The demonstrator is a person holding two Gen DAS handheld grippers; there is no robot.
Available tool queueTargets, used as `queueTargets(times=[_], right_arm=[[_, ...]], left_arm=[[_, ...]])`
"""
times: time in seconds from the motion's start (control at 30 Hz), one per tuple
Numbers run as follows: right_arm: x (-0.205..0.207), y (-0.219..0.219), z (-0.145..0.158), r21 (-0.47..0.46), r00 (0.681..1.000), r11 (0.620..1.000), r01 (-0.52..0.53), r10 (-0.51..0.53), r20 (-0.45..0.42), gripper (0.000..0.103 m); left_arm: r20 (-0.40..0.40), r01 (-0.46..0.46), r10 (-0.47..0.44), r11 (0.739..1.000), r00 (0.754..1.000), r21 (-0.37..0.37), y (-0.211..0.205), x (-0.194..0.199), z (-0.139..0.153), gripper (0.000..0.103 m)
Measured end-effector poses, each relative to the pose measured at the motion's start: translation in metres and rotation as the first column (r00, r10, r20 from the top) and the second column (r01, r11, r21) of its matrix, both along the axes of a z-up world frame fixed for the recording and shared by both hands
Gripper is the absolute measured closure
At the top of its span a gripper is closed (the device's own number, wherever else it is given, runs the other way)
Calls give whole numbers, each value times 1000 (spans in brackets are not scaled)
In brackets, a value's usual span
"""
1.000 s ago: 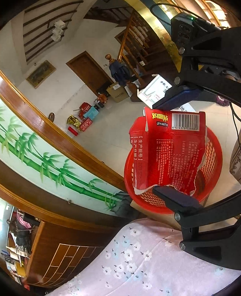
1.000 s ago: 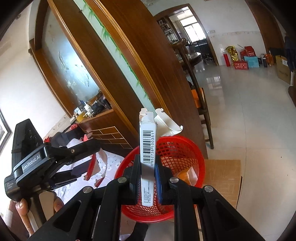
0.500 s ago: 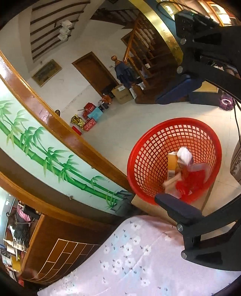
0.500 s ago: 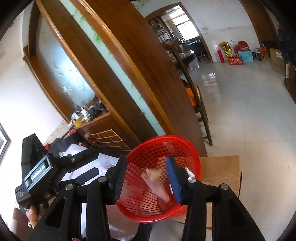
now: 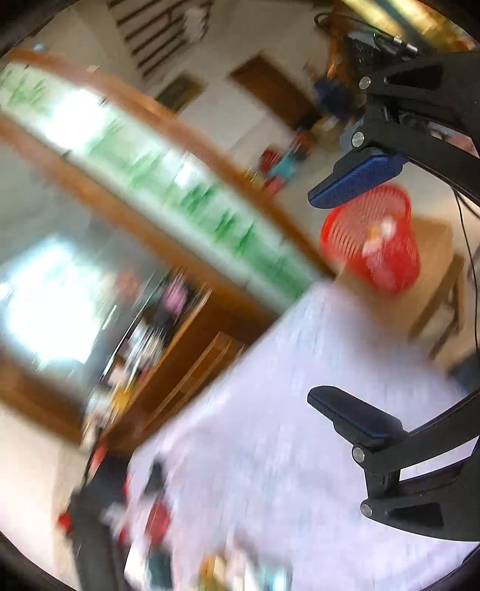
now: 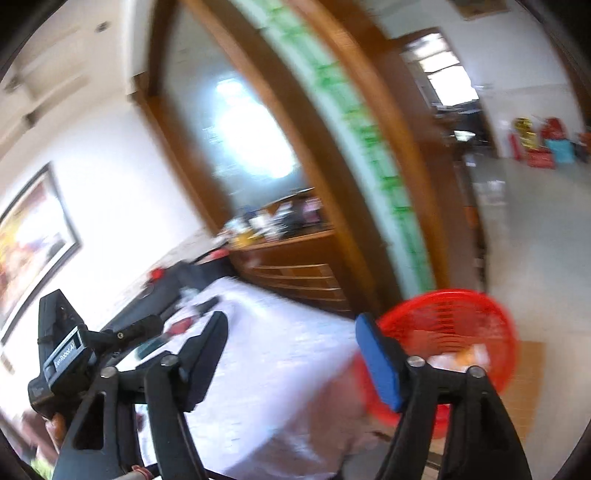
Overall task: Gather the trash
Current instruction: 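Move both tools back over the table, then grasp the brown candy wrapper with the right gripper while the left gripper grasps a red wrapper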
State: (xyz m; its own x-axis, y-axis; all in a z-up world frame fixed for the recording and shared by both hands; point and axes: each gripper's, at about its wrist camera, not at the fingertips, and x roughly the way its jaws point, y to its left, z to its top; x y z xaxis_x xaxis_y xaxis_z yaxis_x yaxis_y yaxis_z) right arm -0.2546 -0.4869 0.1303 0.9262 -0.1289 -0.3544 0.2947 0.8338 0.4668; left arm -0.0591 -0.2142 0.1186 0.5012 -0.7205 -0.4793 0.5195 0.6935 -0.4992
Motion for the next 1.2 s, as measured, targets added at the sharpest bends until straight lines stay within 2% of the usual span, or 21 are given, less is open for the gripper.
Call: queueTargets(times=[0.1,0.17,0.27,0.37,0.47,0.57,0.63,0.7,0.83,1.0,1.07,1.2], right_arm=[[38,41,1,-11,989,989,-150,150,13,23],[60,67,1,-14,972,972,-235,235,17,22],[93,104,-2,9,935,936,-353,353,28,21],[130,145,-8,43,879,877,-478,477,26,22],[159,183,-15,71,824,822,-566,566,19,22],[182,217,-22,103,774,769,-631,633,9,22],[190,236,-26,110,755,752,-650,655,-9,22],[200,251,-29,114,737,734,-670,676,-19,21],[218,274,-40,139,713,711,-689,700,-44,21],[242,303,-67,198,659,659,-726,749,-74,22],[254,317,-82,220,633,638,-738,768,-103,27],[273,338,-107,259,603,620,-741,783,-152,30]], left_arm=[[26,-142,141,990,990,19,66,1,13,7],[39,-230,229,973,973,23,107,0,21,7],[53,-357,355,933,933,42,163,-1,26,7],[59,-460,457,885,887,68,211,0,25,7],[62,-541,537,835,841,102,247,0,19,7],[44,-574,573,810,818,118,276,4,11,7],[37,-591,592,795,805,139,288,8,5,7],[16,-600,604,787,797,147,298,15,-4,7],[-56,-598,610,788,790,149,315,30,-24,7],[-206,-573,586,810,783,127,331,60,-62,7],[-258,-582,597,801,760,139,339,72,-79,7],[-298,-607,618,782,727,142,351,84,-97,7]])
